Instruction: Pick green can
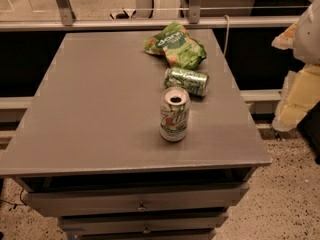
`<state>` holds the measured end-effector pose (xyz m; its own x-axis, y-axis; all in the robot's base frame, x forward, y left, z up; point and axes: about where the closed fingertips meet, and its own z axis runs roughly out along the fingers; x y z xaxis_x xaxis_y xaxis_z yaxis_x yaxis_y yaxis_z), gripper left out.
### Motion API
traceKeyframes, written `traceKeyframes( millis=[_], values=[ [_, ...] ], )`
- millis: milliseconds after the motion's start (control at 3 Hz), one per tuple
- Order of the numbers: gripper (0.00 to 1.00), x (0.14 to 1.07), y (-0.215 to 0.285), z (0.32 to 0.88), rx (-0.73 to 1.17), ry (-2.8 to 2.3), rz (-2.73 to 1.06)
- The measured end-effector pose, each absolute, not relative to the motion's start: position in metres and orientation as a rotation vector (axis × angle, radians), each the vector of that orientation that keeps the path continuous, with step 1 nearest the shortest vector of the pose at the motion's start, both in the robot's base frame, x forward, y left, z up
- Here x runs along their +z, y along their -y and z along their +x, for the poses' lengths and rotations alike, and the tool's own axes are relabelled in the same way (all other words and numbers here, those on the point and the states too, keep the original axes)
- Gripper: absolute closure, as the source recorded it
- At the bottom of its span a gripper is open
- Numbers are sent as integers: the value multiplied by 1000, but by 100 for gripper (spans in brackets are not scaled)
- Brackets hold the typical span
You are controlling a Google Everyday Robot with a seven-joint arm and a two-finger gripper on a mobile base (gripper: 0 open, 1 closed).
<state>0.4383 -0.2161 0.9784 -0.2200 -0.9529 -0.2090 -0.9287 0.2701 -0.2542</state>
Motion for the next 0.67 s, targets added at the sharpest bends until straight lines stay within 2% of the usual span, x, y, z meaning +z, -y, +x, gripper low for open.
traceKeyframes(
  millis=[667],
  values=[
    [0,968,206,452,-31,-2177,-1688]
  ],
)
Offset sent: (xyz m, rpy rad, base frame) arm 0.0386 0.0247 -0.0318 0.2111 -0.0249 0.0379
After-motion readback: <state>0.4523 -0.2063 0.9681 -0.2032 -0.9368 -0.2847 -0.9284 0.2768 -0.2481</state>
